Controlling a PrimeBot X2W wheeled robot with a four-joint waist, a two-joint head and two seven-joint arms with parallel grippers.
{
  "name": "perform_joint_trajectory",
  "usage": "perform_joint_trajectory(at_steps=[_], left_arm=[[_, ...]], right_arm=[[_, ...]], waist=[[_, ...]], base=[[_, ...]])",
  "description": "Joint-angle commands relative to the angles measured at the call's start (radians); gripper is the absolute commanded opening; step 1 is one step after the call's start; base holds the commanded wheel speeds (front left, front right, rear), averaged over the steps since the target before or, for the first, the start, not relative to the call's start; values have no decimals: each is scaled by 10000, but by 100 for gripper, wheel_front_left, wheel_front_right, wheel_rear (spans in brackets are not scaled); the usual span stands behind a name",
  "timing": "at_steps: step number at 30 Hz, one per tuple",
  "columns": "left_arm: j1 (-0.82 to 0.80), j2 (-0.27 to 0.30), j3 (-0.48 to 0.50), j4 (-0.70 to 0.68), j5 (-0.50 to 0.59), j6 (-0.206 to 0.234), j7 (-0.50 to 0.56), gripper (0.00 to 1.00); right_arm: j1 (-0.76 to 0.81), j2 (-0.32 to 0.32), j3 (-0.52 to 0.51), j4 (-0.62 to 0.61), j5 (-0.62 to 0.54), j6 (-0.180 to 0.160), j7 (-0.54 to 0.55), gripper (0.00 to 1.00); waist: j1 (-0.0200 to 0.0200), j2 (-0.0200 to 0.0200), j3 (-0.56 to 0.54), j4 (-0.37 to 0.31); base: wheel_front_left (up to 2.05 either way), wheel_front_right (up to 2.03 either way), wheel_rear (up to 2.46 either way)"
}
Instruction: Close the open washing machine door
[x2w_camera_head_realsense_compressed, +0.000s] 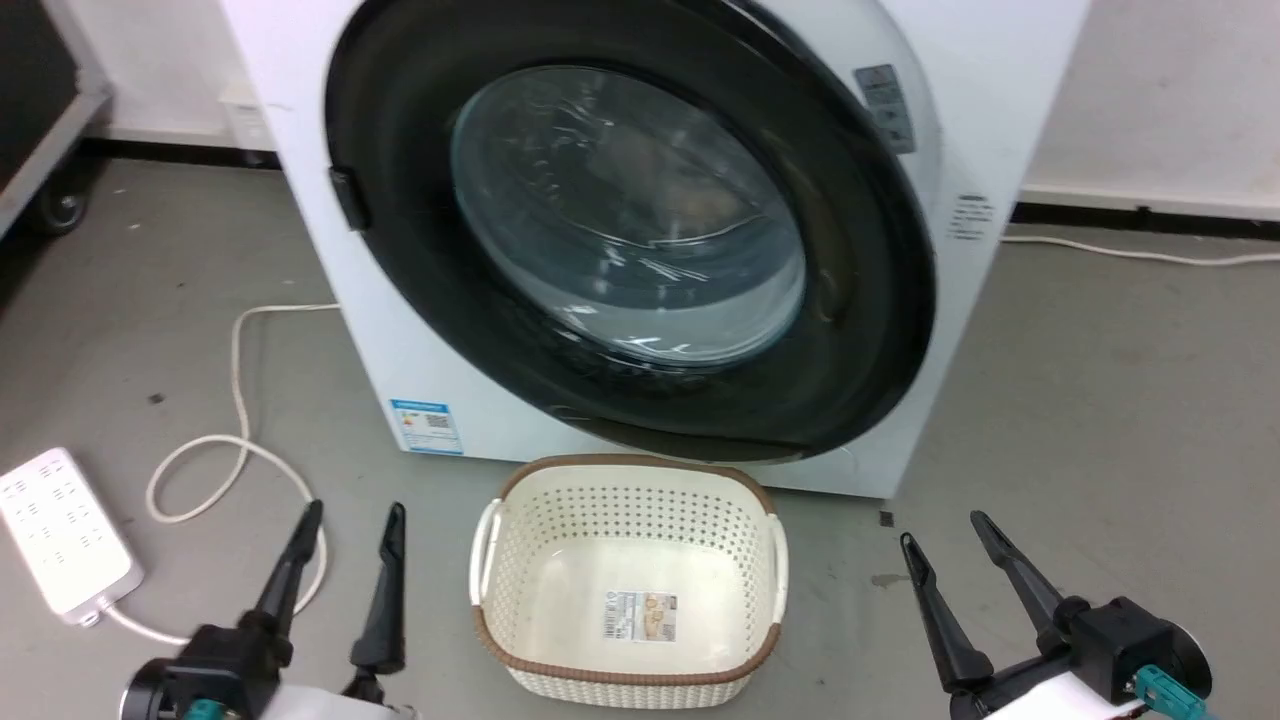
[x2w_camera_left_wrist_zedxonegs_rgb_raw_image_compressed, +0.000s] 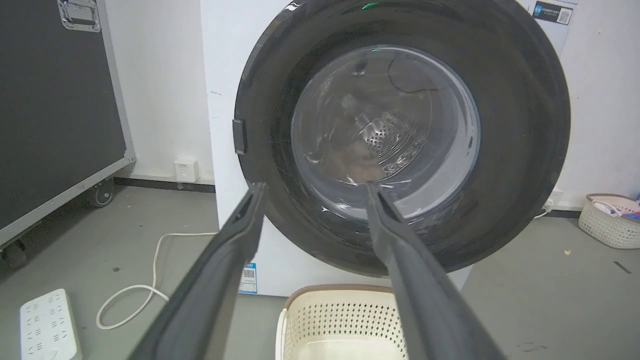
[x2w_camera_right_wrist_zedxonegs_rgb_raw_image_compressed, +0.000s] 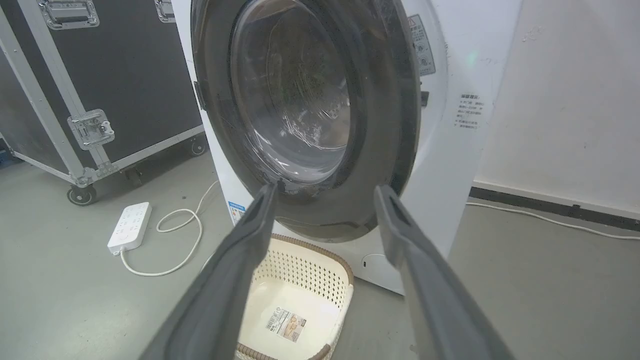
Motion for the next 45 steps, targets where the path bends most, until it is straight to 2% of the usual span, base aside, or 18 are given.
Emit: perform_joint_trajectory(at_steps=[1, 4, 9, 10, 11, 12, 15, 20, 23, 24, 25, 30, 39, 45], left_arm=[[119, -53, 5, -16, 220, 78, -42, 100], [281, -303, 7, 48, 663, 231, -42, 100], [280, -516, -123, 219, 1049, 237, -42, 100], [254, -551, -145, 256, 1079, 221, -42, 100], [216, -564, -179, 291, 1133, 197, -42, 100], [155, -580, -217, 310, 1192, 177, -43, 100], [-127, -662, -308, 301, 1307, 126, -43, 100], [-609, -855, -529, 319, 1455, 78, -43, 100], [-888, -962, -672, 352, 1496, 50, -43, 100], [-1133, -1056, -773, 433, 1492, 51, -43, 100], [-1211, -1080, -823, 475, 1505, 44, -43, 100], [-1509, -1172, -967, 534, 1497, 48, -43, 100], [-1816, -1243, -1125, 558, 1495, 55, -43, 100], [-1977, -1261, -1252, 591, 1459, 110, -43, 100]], right_arm=[[154, 13, -2, -54, -34, 6, -44, 100], [183, 46, -19, -88, -16, 6, -44, 100], [67, -89, 169, -78, -93, 6, -44, 100], [1, -171, 304, -46, -102, 6, -44, 96], [-105, -242, 398, -54, -92, 6, -44, 31], [-233, -290, 454, -88, -49, 6, -44, 0], [-746, -603, 756, -102, 157, 6, -5, 0], [-2134, -1520, 1170, -100, 619, 6, 304, 0], [-3179, -2282, 1421, -18, 981, 6, 625, 0], [-4243, -3070, 1582, 344, 1507, 6, 928, 0], [-4578, -3369, 1608, 544, 1636, 6, 1012, 0], [-5960, -4368, 1700, 1536, 2503, 6, 1222, 0], [-7895, -5235, 1935, 3160, 3480, 6, 1413, 0], [-9005, -5408, 1749, 4454, 3908, 6, 1543, 0]], waist=[[1, 0, 6, 130], [1, 0, 88, 309], [1, 0, 487, 628], [1, 0, 567, 684], [1, 0, 670, 736], [1, 0, 791, 790], [1, 0, 1193, 970], [1, 0, 1909, 1342], [1, 0, 2377, 1590], [1, 0, 2792, 1818], [1, 0, 2920, 1908], [1, 0, 3408, 2268], [1, 0, 3927, 2593], [1, 0, 4062, 2713]], base=[[0, 0, 0], [0, 0, 0], [0, 0, 0], [0, 0, 0], [0, 0, 0], [0, 0, 0], [0, 0, 0], [0, 0, 0], [0, 0, 0], [0, 0, 0], [0, 0, 0], [0, 0, 0], [0, 0, 0], [0, 0, 0]])
